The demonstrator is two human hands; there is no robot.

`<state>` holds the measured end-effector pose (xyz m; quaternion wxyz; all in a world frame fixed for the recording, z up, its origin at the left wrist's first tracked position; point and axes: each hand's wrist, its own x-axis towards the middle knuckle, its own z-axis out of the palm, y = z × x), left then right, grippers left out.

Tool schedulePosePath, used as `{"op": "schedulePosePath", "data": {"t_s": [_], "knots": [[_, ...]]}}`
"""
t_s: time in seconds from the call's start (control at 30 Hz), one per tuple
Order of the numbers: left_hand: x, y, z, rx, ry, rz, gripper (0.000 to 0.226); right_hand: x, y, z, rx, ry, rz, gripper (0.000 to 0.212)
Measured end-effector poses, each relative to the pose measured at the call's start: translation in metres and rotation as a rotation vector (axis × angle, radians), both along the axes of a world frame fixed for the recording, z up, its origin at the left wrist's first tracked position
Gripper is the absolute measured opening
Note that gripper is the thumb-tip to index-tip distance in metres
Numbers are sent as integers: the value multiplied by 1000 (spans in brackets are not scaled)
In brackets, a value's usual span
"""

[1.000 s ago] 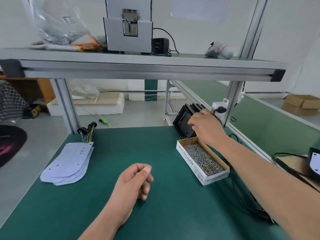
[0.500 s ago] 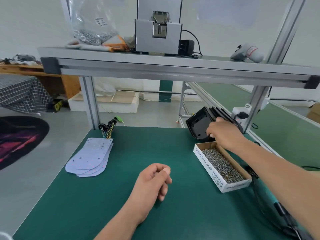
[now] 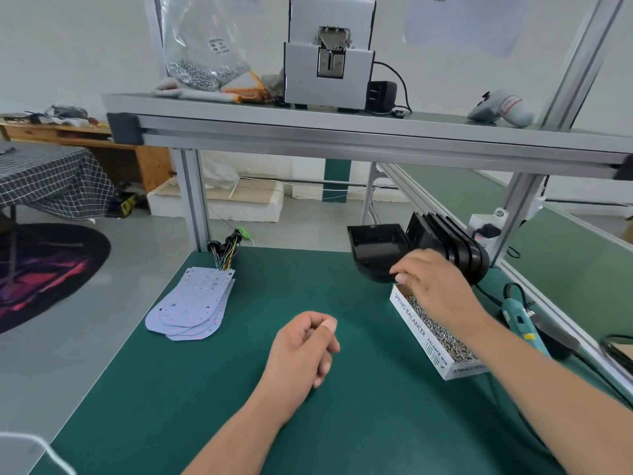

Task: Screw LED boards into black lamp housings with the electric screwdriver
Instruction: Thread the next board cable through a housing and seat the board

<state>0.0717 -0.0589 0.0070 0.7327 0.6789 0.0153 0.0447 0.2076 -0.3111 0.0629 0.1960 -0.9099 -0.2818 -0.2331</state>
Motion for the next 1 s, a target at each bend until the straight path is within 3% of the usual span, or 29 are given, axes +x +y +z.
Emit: {"op": "schedulePosePath", "data": {"t_s": [0.17,0.37,0.5,0.57,0.73,0.83,1.0], "knots": [[9,15,-3,128,-20,182,23,-74,21,-31,-9,5,135,10],[14,57,-1,420,2,573,11,-128,29,-36,-138,-6,241,12],[17,103,4,696,66,872,23,-148,22,-34,-209,18,314,10],[16,125,1,805,216,962,37,-156,22,-34,-253,8,330,14],[18,146,-6,966,480,866,67,-160,22,-32,-287,9,325,22],[20,144,-5,1049,500,861,60,-159,21,-29,-282,17,331,24],[18,148,-3,983,467,866,48,-162,19,-26,-332,-28,362,25]]}}
